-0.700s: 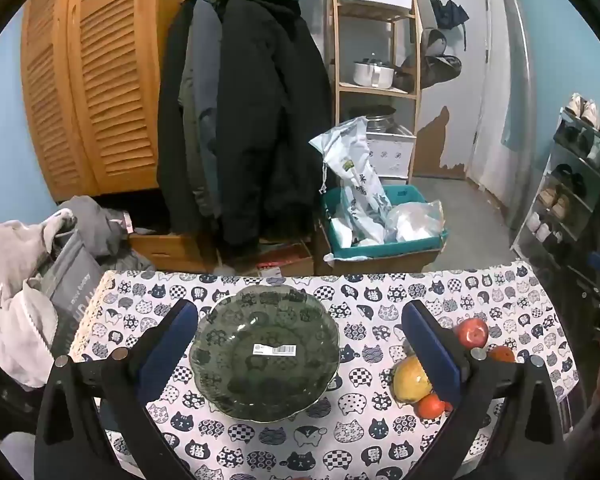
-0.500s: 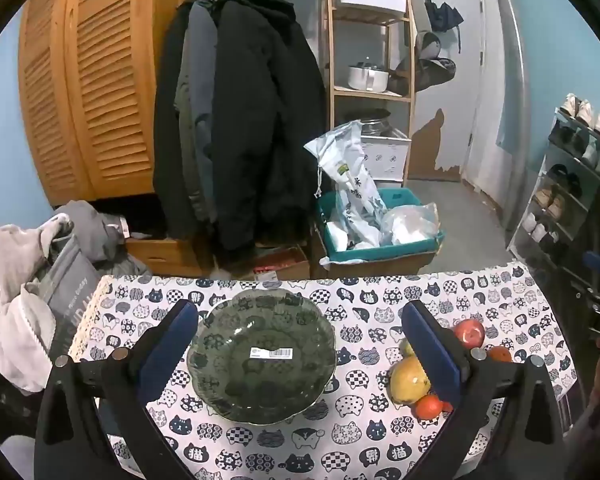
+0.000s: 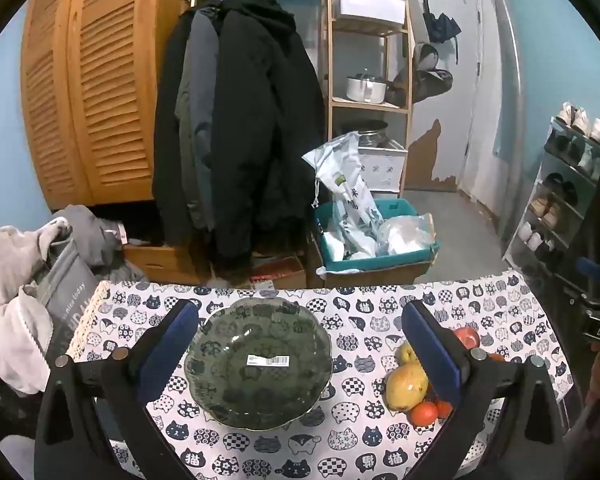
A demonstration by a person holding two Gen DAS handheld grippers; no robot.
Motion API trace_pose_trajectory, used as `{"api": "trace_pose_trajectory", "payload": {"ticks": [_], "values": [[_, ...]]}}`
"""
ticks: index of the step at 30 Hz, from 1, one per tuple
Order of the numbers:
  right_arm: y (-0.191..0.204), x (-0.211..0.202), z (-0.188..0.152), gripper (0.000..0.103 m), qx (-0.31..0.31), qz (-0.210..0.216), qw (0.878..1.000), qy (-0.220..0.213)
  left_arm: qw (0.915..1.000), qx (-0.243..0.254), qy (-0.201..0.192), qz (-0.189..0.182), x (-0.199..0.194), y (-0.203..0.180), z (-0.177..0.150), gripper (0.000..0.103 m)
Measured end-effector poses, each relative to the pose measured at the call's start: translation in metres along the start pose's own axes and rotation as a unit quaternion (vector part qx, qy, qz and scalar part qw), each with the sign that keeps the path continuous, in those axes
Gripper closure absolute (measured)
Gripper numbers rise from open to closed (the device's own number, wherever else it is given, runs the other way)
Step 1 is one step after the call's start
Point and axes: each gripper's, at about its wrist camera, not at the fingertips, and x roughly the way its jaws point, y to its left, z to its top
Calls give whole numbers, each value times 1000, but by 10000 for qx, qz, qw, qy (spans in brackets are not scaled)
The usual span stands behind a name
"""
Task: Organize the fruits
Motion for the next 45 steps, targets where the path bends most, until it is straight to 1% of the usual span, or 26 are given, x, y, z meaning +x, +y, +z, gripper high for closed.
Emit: {"api": "trace_pose_trajectory", "payload": {"ticks": [28, 32, 45], "values": [[3, 0, 0, 3, -52, 16, 10000, 7, 10000, 7, -28, 11, -3, 0, 0, 0], [15, -6, 2, 3, -104, 24, 9999, -7, 10000, 4, -30, 8, -3, 0, 0, 0], [14, -7, 2, 3, -93, 34, 9999, -24, 10000, 6, -31, 9, -3, 1, -1, 0]]}}
